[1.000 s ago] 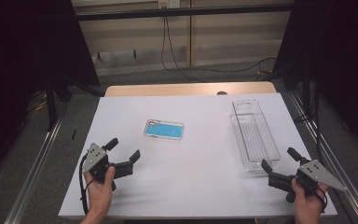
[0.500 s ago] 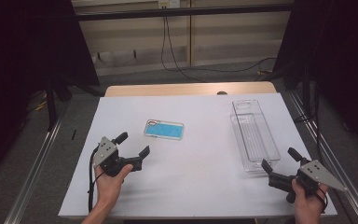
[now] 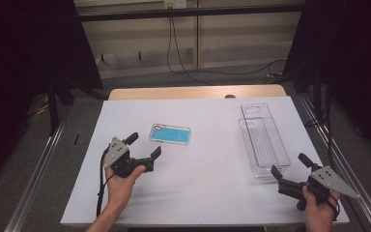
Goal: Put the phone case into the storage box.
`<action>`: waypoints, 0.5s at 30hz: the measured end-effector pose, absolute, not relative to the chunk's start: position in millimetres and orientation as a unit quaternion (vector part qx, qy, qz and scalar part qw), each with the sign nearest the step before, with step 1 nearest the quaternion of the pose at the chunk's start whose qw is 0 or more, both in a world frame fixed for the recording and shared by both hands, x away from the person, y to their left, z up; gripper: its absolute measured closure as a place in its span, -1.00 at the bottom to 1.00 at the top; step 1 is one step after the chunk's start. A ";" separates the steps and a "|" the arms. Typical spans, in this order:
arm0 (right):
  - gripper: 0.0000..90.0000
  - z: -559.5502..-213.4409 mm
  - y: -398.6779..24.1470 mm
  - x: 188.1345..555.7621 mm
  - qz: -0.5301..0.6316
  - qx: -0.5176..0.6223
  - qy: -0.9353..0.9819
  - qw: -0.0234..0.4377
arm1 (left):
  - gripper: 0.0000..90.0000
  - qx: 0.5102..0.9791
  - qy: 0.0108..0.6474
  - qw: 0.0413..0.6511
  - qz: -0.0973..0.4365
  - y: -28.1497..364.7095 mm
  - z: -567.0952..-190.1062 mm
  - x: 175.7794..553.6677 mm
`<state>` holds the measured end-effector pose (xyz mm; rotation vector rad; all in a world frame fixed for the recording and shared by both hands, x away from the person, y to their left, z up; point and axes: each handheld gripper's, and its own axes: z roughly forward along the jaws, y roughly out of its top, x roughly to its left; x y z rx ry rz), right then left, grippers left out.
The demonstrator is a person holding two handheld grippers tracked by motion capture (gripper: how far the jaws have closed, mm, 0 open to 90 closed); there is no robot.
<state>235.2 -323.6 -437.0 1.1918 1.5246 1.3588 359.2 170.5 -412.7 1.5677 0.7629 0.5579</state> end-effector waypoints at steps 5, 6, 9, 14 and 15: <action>-1.00 -437.2 -324.4 234.1 0.532 0.467 0.596 0.379 | -0.95 0.675 0.332 0.610 0.248 164.5 -409.6 368.5; -1.00 -437.2 -324.6 234.2 0.532 0.466 0.597 0.380 | -0.95 0.677 0.329 0.608 0.251 164.2 -408.6 370.6; -1.00 -437.1 -324.1 234.1 0.531 0.466 0.597 0.380 | -0.94 0.674 0.329 0.610 0.256 159.9 -405.7 375.1; -1.00 -437.1 -324.1 233.8 0.531 0.466 0.597 0.380 | -0.94 0.675 0.327 0.612 0.252 153.1 -401.6 385.2; -1.00 -437.1 -324.2 233.8 0.531 0.465 0.597 0.380 | -0.94 0.674 0.325 0.613 0.252 151.6 -401.2 387.1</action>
